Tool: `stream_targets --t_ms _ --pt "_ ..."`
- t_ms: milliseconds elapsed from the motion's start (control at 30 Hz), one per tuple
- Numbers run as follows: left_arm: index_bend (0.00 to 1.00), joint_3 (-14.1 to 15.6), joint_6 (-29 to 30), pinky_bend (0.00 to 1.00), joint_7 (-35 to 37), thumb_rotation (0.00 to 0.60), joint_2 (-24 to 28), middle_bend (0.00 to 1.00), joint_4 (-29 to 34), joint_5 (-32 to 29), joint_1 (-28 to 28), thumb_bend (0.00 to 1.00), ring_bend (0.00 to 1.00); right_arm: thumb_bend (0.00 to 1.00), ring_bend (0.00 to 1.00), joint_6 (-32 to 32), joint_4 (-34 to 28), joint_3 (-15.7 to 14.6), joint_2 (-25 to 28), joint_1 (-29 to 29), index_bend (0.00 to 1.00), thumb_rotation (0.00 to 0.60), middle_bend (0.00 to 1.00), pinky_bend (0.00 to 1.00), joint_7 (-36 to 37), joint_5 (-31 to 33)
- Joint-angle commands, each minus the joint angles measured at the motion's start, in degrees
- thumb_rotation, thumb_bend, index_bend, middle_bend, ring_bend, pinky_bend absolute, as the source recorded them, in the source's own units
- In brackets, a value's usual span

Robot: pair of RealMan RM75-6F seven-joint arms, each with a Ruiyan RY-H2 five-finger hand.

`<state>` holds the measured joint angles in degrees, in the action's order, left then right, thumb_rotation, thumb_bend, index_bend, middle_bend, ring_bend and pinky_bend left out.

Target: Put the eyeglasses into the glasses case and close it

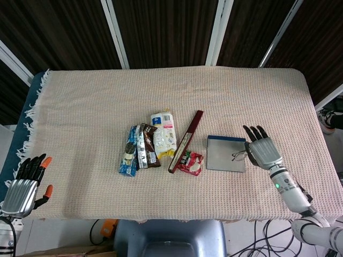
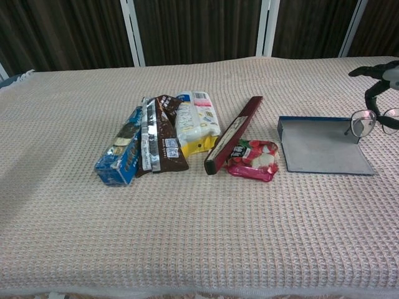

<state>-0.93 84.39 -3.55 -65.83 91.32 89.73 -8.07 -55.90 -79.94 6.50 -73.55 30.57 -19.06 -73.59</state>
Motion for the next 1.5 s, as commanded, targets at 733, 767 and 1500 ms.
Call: stream_targets --t_ms 733,767,1500 --pt "0.0 0.6 0.0 0.03 2.9 0.6 1.1 0.0 -0.6 1.1 0.0 0.43 0.0 0.7 0.0 -5.2 0.4 7.1 -18.0 8.7 0.7 0.6 0.02 0.0 -22.2 26.1" --pt "0.0 0.6 0.1 0.03 2.9 0.6 1.1 0.0 -0.6 1.1 0.1 0.43 0.0 0.7 0.0 -5.4 0.8 7.1 -18.3 8.9 0.7 0.6 0.02 0.0 -22.5 26.5" --pt "0.0 0.9 0.1 0.03 3.2 0.6 1.2 0.0 -0.7 1.7 0.0 0.43 0.0 0.7 0.0 -5.1 8.1 6.1 -22.3 10.5 0.69 0.6 0.02 0.0 -24.6 30.0"
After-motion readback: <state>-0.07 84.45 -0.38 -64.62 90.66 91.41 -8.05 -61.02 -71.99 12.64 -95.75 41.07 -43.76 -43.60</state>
